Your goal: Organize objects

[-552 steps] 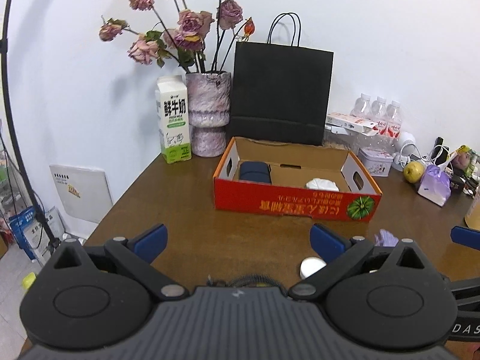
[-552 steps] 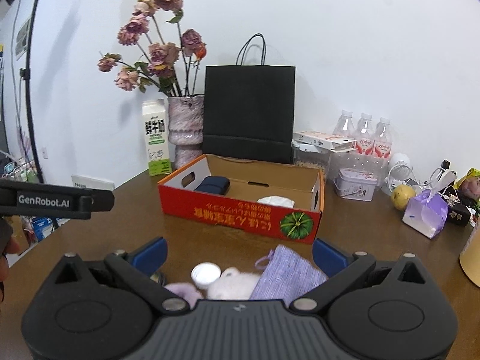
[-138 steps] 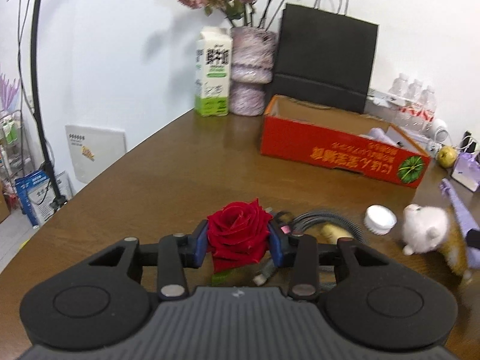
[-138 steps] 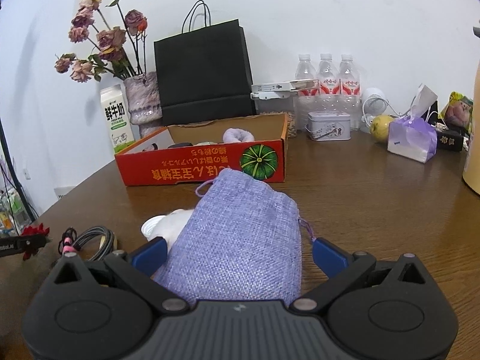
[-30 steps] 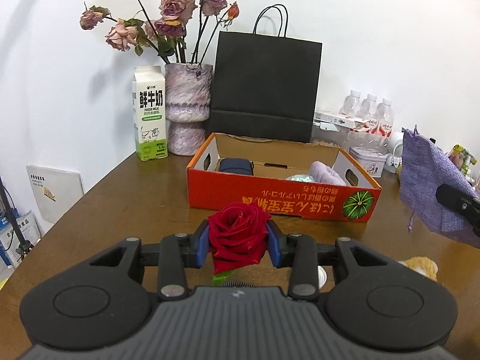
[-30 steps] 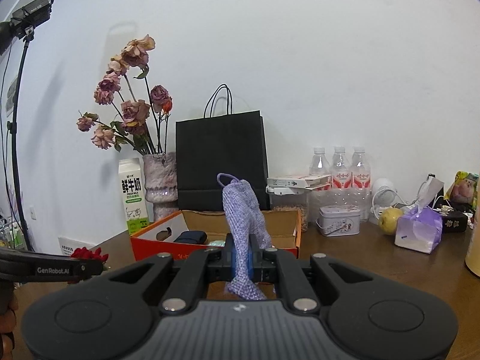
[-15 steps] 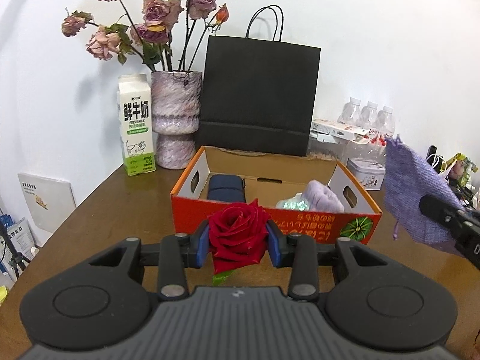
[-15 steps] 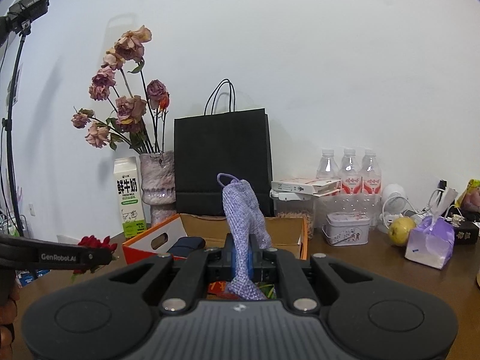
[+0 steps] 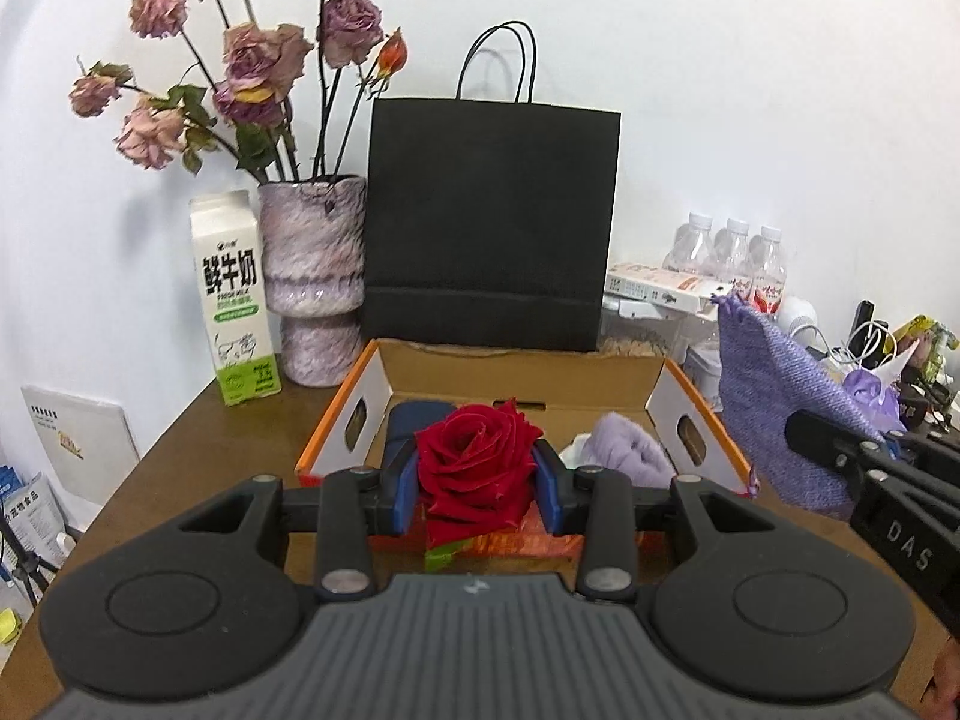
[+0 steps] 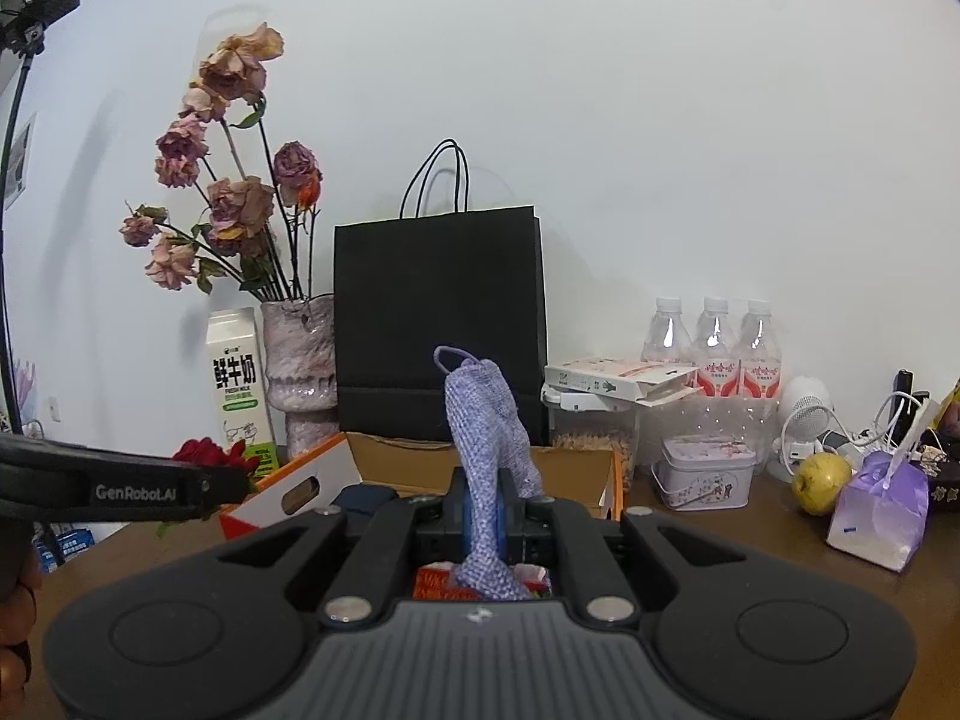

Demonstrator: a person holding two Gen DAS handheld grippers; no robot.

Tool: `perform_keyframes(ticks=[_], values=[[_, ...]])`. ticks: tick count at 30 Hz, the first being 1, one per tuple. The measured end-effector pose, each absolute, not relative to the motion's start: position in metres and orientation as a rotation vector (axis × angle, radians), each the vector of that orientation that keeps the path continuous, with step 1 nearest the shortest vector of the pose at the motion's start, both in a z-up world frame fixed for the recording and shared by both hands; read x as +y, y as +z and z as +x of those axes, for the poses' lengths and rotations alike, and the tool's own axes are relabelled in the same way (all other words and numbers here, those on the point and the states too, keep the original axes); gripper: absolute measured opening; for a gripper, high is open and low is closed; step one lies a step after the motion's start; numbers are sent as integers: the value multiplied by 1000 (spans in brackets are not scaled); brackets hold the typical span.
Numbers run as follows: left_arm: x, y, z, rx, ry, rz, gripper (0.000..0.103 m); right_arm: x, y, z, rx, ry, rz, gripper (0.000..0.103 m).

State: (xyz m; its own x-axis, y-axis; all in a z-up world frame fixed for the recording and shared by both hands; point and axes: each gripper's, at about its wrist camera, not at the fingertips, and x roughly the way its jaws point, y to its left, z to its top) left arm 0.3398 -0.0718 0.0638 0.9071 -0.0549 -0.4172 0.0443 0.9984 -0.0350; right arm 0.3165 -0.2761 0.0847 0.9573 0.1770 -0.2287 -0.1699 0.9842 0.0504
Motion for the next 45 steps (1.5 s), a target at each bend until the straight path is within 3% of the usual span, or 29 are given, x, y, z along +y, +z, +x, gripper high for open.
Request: perform_keyframes(ticks=[26,45], values=[[-84,91,444,427,3,17,39,-255,103,434,341,189,-28,6],[-74,54,524,546,59,34,39,-253,61,513,533,194,-33,6]])
